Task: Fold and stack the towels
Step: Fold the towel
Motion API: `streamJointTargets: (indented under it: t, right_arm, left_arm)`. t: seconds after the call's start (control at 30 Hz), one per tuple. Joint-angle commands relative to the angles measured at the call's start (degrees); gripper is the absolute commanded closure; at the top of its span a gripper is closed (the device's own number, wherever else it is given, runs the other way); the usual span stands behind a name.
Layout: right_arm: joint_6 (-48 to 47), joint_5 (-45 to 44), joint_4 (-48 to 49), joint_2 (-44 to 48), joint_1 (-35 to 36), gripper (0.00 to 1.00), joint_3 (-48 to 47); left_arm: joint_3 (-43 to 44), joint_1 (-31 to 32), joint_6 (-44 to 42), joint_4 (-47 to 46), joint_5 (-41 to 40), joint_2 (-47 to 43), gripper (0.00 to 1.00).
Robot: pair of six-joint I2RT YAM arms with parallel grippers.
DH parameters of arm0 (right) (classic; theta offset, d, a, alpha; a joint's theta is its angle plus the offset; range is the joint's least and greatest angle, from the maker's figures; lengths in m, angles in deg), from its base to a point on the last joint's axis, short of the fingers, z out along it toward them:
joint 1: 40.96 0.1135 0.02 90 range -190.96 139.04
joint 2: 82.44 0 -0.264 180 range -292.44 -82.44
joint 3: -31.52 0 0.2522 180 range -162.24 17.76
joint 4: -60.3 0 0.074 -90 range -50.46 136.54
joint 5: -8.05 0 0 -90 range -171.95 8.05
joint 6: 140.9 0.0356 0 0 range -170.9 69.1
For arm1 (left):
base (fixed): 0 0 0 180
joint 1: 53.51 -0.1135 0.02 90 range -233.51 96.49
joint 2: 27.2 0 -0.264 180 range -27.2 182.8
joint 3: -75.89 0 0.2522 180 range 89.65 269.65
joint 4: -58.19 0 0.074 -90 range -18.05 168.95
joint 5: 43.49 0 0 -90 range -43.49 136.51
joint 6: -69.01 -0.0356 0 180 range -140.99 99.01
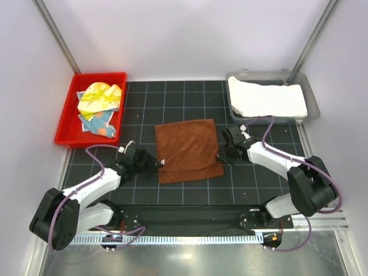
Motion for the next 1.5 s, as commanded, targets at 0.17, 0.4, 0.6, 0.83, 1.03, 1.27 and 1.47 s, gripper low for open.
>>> streamJointTargets:
  t: [0.17, 0.4, 0.6, 0.83, 1.03, 1.27, 1.47]
  right_arm:
    - [-0.8, -0.6, 0.8, 2.5, 0.3, 0.99, -0.5]
    - [-1.9, -2.3, -1.0, 4.1, 0.3, 0.99, -1.5]
    - [-7.5, -4.9, -6.1, 7.6, 0.4, 0.99, -5.2]
    - [-13.1, -3.8, -9.5, 10.4, 0.3, 0.99, -8.2]
    - [-13.5, -0.3, -8.4, 12.6, 0.3, 0.99, -3.6]
    - [-12.9, 0.9, -5.6, 16.2, 0.3, 0.99, 7.0]
    - [-13.3, 2.8, -1.5, 17.0, 0.3, 0.99, 10.1]
  left_arm:
    - [-1.2, 0.7, 3.2, -4.5, -2.0, -0.7, 0.69]
    - [-1.1, 0.8, 2.9, -4.6, -2.0, -1.7, 1.00]
    - [4.0, 0.7, -2.0, 1.7, -2.0, -3.0, 1.00]
    - [8.2, 1.2, -6.2, 9.5, -3.9, -6.5, 1.00]
    - [5.3, 5.4, -4.9, 11.1, -4.9, -9.4, 1.00]
    - [-1.2, 8.8, -1.7, 10.6, -6.3, -11.8, 1.00]
    - [-2.8, 9.5, -2.0, 9.6, -6.9, -10.5, 1.00]
